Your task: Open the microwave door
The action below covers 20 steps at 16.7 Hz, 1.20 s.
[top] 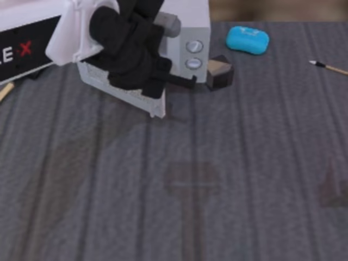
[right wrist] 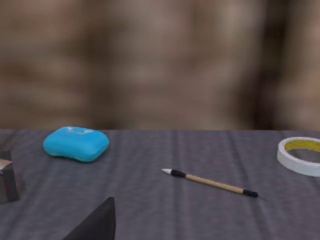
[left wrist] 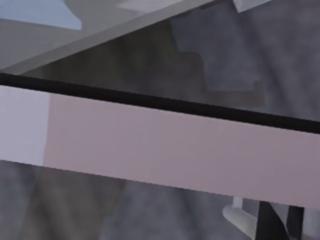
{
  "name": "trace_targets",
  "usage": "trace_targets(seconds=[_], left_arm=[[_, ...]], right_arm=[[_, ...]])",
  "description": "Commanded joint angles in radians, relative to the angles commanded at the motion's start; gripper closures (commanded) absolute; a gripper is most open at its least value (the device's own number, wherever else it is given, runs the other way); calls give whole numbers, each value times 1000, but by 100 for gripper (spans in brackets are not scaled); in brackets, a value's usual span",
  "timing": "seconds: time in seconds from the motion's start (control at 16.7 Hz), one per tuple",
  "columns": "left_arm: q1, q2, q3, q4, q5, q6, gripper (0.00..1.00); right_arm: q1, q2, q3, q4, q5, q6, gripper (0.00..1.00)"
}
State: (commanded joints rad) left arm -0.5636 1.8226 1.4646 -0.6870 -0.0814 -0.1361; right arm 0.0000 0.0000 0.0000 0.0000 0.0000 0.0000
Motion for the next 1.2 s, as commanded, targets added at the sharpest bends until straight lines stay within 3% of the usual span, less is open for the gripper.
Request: trace_targets(seconds=[0.6, 1.2], left_arm=[[0, 0, 0, 0, 0, 0, 100], [40, -78, -96, 24, 78, 135, 100]], right_arm=[[0, 0, 0, 0, 0, 0, 0], [0, 0, 0, 0, 0, 0, 0]])
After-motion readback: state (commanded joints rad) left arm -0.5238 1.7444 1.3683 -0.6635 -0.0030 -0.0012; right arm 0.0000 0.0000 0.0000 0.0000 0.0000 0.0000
